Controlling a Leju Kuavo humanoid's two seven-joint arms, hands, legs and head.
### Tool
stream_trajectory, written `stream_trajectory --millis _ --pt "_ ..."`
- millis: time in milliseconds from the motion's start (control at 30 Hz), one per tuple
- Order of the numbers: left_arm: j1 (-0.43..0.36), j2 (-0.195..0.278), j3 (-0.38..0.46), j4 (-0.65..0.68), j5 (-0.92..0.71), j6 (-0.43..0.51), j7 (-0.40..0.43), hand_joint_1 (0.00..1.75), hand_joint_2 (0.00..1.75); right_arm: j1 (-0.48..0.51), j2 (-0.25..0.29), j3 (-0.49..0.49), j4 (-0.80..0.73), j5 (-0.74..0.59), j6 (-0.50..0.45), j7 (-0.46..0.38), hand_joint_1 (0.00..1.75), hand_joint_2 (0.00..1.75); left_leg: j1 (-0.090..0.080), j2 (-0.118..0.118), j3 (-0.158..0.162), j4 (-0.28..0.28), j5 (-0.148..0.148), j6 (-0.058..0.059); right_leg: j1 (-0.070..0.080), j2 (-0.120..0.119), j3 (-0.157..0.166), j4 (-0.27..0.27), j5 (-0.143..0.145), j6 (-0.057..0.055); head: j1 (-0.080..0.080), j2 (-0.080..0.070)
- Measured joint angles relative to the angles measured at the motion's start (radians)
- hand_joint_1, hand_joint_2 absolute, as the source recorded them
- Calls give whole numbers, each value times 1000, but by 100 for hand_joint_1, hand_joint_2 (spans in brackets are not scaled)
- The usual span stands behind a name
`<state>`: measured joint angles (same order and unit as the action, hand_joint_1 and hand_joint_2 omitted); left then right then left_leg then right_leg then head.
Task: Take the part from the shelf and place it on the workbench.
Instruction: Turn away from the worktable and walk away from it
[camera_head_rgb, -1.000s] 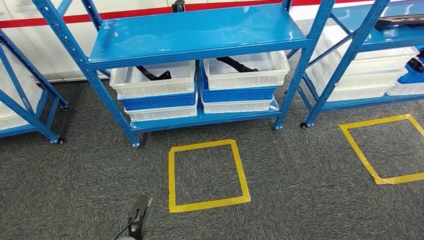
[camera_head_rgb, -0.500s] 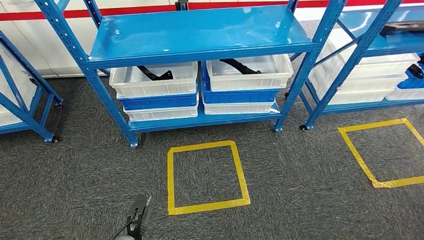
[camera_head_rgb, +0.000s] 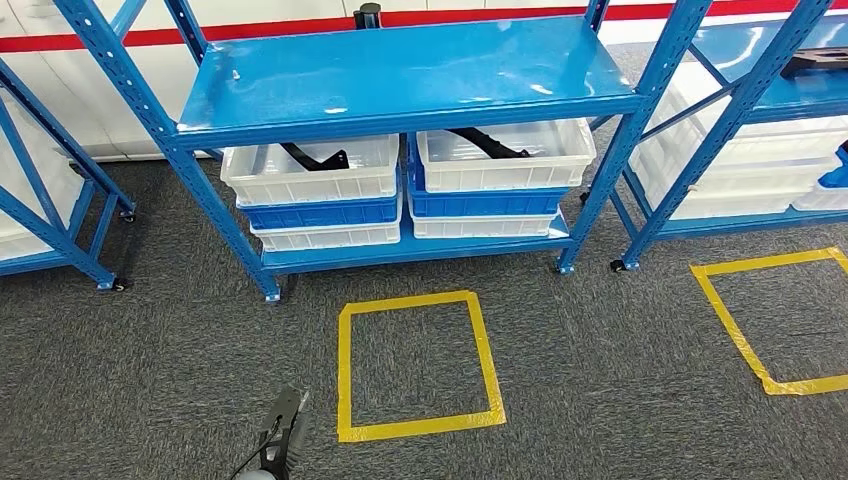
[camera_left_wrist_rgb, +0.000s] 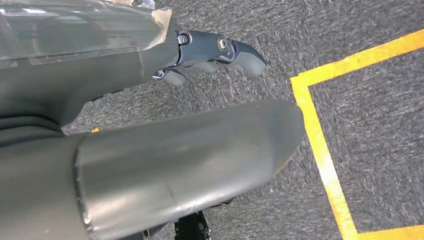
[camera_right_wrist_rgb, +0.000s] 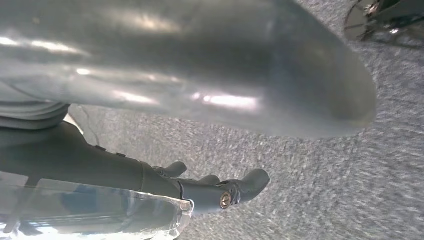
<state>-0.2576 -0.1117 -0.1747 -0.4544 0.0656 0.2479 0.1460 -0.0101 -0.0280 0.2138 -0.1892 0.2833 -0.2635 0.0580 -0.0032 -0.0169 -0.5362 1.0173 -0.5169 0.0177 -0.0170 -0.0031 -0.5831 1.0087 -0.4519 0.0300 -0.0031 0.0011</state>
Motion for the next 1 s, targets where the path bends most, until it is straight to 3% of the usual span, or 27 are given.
stream_trajectory --millis 67,133,167,200,233,300,367,467,533,567,633,700,733,800,833,900,1000 --pt "0 0 0 -2 0 2 0 0 0 0 0 0 0 -1 0 0 0 0 4 6 -42 87 -41 -12 -4 0 10 -2 -6 -14 -4 0" --pt "3 0 0 -3 0 2 0 0 0 -1 -1 -1 0 -6 0 0 0 0 8 9 -121 221 -88 -19 -3 0 18 -2 -14 -24 -6 0" --pt "5 0 0 -3 0 2 0 0 0 -1 -1 -1 0 -8 0 0 0 0 10 9 -155 266 -93 -21 -3 0 22 -2 -18 -26 -6 0" --pt "7 0 0 -3 0 2 0 0 0 0 -1 -1 0 -10 0 0 0 0 11 9 -173 277 -78 -21 -2 1 27 -1 -22 -27 -6 0" --pt "8 0 0 -3 0 2 0 0 0 0 0 -1 0 -10 0 0 0 0 11 10 -171 247 -43 -19 -2 2 35 -2 -28 -26 -6 0" --pt "8 1 0 -3 0 2 0 0 0 1 1 -1 0 -12 0 0 0 0 10 12 -121 115 43 -8 -1 3 50 -2 -39 -20 -6 0" --pt "7 2 0 -4 -1 3 0 0 0 0 2 -2 0 -13 -1 0 0 0 6 15 -74 19 76 1 4 3 57 -2 -50 -10 -6 0" --pt "6 0 0 -6 -3 2 4 0 0 -3 3 -5 0 -16 -3 0 0 0 3 13 -59 -3 68 13 7 -1 60 -7 -58 5 -7 0" --pt "5 0 -1 -8 -4 3 9 0 0 -4 4 -7 0 -16 -5 -1 0 0 7 12 -45 -17 70 25 7 -1 48 25 -76 9 -6 0" --pt "3 -1 -2 -9 -5 3 11 0 0 -4 4 -7 0 -17 -6 -1 0 0 10 12 -38 -23 69 31 8 -1 24 73 -96 8 -4 0" --pt "1 -4 -3 -9 -5 3 13 0 0 -4 4 -7 0 -17 -8 -2 0 0 8 12 -32 -24 62 37 6 1 -58 213 -143 3 0 0" --pt "2 -5 -5 -9 -5 3 14 0 0 -2 4 -7 0 -17 -9 -2 0 0 8 10 -24 -24 54 37 4 1 -118 290 -150 14 2 0" --pt "2 -5 -6 -9 -5 3 14 0 0 -1 3 -8 0 -17 -9 -2 0 0 9 8 -18 -23 49 36 2 1 -120 274 -128 25 3 0" --pt "2 -5 -7 -9 -5 3 14 0 0 2 2 -8 0 -15 -10 -2 0 0 9 4 -1 -22 35 28 -3 0 -69 135 -51 47 5 0" --pt "2 -5 -7 -9 -5 3 13 0 0 1 2 -8 1 -15 -10 -2 0 0 7 3 4 -20 26 22 -4 0 -41 69 -19 50 7 0" --pt "0 -5 -7 -9 -4 3 12 0 0 0 3 -8 2 -13 -11 -2 0 0 2 3 10 -17 14 11 -4 0 -13 8 6 38 8 0" --pt "-1 -6 -7 -10 -3 3 11 0 0 -1 4 -8 2 -10 -14 -1 0 0 5 4 13 -12 1 0 -5 1 -6 9 0 11 4 0"
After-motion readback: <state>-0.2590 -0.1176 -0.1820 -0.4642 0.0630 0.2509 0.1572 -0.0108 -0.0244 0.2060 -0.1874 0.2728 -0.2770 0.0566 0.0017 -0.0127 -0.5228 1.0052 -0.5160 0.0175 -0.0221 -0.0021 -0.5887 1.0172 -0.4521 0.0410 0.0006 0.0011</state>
